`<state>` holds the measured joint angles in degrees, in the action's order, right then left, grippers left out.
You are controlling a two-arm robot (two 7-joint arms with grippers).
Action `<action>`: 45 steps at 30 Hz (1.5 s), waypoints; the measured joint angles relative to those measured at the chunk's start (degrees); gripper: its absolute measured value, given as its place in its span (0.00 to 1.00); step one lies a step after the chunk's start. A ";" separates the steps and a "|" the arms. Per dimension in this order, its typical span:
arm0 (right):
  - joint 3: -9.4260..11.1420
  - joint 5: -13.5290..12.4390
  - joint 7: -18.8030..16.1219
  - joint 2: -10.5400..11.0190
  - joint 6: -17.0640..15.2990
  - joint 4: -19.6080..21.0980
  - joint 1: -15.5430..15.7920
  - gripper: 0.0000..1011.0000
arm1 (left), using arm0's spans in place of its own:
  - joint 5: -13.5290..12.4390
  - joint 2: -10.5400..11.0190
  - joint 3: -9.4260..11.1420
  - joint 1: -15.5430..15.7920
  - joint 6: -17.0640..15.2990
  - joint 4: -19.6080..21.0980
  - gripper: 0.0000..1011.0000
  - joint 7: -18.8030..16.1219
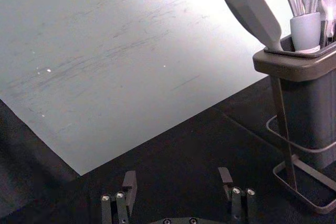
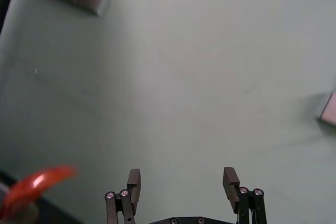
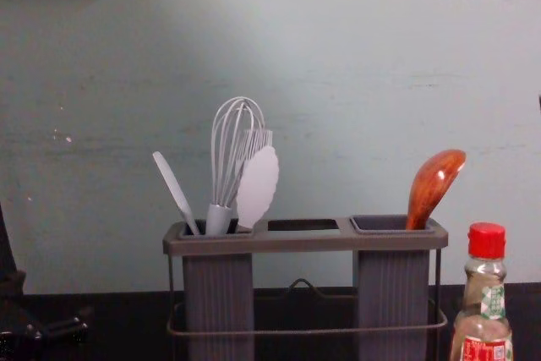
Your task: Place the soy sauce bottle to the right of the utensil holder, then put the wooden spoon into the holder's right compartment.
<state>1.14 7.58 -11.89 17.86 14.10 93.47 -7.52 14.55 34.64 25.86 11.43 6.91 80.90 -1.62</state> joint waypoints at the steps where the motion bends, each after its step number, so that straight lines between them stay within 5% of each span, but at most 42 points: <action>1: 0.03 -0.17 -0.13 0.22 -0.84 0.05 0.17 0.99 | 0.00 0.00 0.00 0.00 0.00 0.00 1.00 0.00; 8: -0.47 -1.25 -1.41 1.80 -6.02 -0.09 1.34 0.99 | 0.00 0.00 0.00 0.00 0.00 0.00 1.00 0.00; 45: -4.22 -4.60 -1.87 1.54 -8.67 -13.07 -0.61 0.99 | 0.00 0.00 0.00 0.00 0.00 0.00 1.00 0.00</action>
<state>-3.07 2.99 -13.75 19.40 5.43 80.39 -8.14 14.55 34.65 25.86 11.43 6.91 80.90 -1.62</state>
